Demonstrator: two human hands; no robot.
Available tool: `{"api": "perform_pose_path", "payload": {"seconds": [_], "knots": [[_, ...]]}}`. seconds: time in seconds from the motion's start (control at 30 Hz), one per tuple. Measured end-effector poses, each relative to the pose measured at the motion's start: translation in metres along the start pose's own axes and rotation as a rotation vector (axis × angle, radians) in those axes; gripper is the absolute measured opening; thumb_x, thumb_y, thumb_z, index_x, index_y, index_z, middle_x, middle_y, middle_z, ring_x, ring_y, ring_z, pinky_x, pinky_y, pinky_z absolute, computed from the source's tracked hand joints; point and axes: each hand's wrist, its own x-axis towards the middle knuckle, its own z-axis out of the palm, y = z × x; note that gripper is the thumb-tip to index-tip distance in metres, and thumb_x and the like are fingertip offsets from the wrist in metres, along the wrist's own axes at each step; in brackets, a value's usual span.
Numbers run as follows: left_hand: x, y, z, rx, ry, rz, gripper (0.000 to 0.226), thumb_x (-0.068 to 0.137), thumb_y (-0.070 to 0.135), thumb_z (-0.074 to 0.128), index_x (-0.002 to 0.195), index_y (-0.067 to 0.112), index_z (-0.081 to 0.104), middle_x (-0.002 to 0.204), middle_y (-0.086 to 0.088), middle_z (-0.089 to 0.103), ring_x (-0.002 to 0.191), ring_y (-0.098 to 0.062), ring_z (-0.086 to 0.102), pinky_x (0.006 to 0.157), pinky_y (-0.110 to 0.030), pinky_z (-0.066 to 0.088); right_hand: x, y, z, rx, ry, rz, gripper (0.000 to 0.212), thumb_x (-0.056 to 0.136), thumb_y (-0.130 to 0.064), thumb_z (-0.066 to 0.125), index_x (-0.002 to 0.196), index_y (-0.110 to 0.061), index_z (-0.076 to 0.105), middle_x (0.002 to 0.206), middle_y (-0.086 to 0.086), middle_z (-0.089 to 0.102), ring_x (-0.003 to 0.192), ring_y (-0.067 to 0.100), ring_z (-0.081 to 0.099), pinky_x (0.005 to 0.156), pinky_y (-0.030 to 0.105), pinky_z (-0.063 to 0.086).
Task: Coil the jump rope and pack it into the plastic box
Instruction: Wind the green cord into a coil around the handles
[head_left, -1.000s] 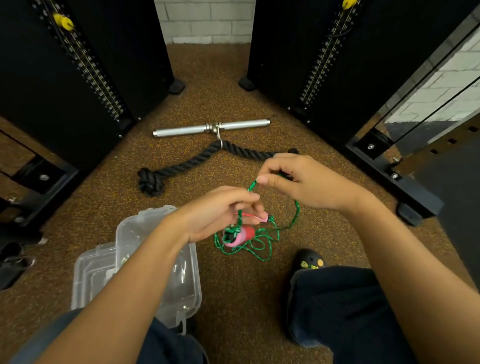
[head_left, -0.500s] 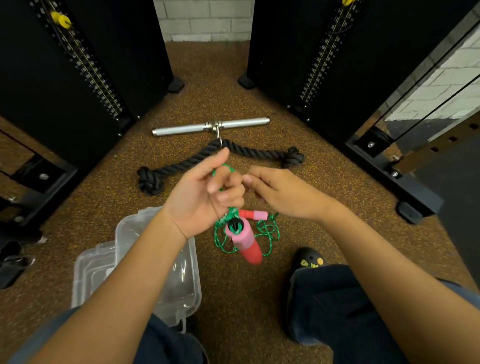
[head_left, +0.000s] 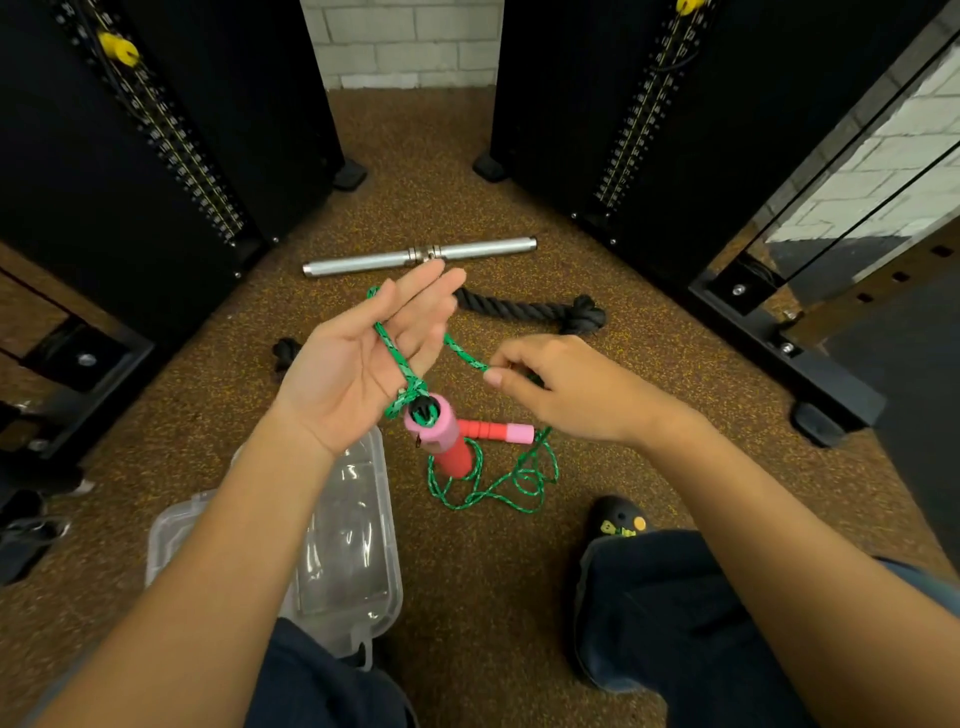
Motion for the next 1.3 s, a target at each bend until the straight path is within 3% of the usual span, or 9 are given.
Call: {"api": "perform_pose_path", "payload": {"seconds": [0.17,0.27,0.37,0.47,0.6,0.87,1.0,1.2,1.3], "knots": [[0.007,-0.015,0.002,0.133,0.086,0.047,0.039,0.097,0.020,0.030,0.128,0.007,0.049,0.125,-0.008,0.062,0.116,-0.018,0.059,0.096,-0.031,0.049,-0.004,-0.015,0.007,-0.080,-0.101,-0.104,0.020,0.094,-0.031,0.045,0.098,-0.014,0.057,0.084,-0.007,0.048,0.076,0.007,0.045,0.071,0.022,0.035],[0.006,-0.023,0.005,0.516,0.110,0.055,0.035,0.099,0.023,0.029,0.127,0.020,0.050,0.128,-0.002,0.059,0.118,-0.011,0.055,0.102,-0.026,0.042,-0.005,-0.022,0.009,-0.072,-0.054,-0.151,0.018,0.093,-0.028,0.049,0.094,-0.013,0.059,0.073,-0.018,0.038,0.064,-0.003,0.040,0.062,0.013,0.032],[0.000,-0.034,0.013,0.979,0.073,0.013,0.033,0.097,0.036,0.031,0.111,0.030,0.060,0.089,0.021,0.069,0.087,0.010,0.060,0.082,-0.014,0.044,-0.005,-0.024,0.002,-0.017,0.048,-0.195,0.020,0.090,-0.032,0.055,0.090,-0.014,0.064,0.077,-0.015,0.051,0.067,-0.001,0.048,0.067,0.013,0.040],[-0.004,-0.037,0.020,1.124,0.006,-0.047,0.062,0.091,0.051,0.020,0.060,0.028,0.068,0.047,0.010,0.064,0.059,0.010,0.056,0.074,-0.017,0.039,-0.004,-0.019,-0.006,0.043,0.119,-0.180,0.023,0.081,-0.035,0.066,0.082,-0.012,0.067,0.077,-0.003,0.060,0.070,0.009,0.054,0.067,0.023,0.044],[-0.006,-0.036,0.022,0.990,-0.152,-0.138,0.083,0.074,0.066,0.009,0.070,0.012,0.072,0.043,0.002,0.054,0.041,-0.006,0.040,0.068,-0.013,0.044,-0.004,-0.012,-0.017,0.125,0.269,-0.152,0.028,0.071,-0.038,0.073,0.068,-0.012,0.063,0.061,-0.010,0.050,0.057,0.004,0.046,0.058,0.011,0.036],[-0.007,-0.030,0.018,0.265,-0.299,-0.203,0.052,0.076,0.057,0.050,0.058,0.013,0.070,0.025,0.009,0.028,0.037,-0.004,0.043,0.058,-0.018,0.045,-0.001,-0.004,-0.014,0.270,0.325,-0.035,0.031,0.080,-0.037,0.065,0.072,-0.007,0.063,0.057,-0.007,0.048,0.055,0.003,0.040,0.055,0.013,0.032],[0.000,-0.016,0.007,-0.156,-0.432,-0.142,0.047,0.091,0.040,0.040,0.090,0.006,0.072,0.045,0.003,0.061,0.041,-0.004,0.051,0.067,-0.019,0.051,-0.002,-0.001,-0.010,0.175,0.283,-0.025,0.030,0.091,-0.035,0.051,0.081,-0.009,0.062,0.057,-0.009,0.050,0.054,0.001,0.046,0.053,0.012,0.032],[0.004,-0.016,0.010,0.051,0.001,0.142,0.045,0.097,0.032,0.028,0.105,0.011,0.066,0.100,-0.002,0.074,0.096,-0.010,0.068,0.081,-0.024,0.055,-0.002,0.000,0.003,-0.063,0.145,-0.091,0.028,0.096,-0.032,0.042,0.098,-0.008,0.056,0.075,0.005,0.059,0.067,0.016,0.053,0.064,0.032,0.043],[0.008,-0.024,0.010,0.106,0.142,0.146,0.041,0.099,0.029,0.028,0.118,0.006,0.055,0.112,-0.006,0.068,0.104,-0.013,0.065,0.087,-0.026,0.054,-0.002,-0.004,0.011,-0.190,0.086,-0.086,0.029,0.096,-0.031,0.041,0.111,-0.010,0.053,0.095,0.009,0.065,0.085,0.026,0.061,0.076,0.043,0.049]]}}
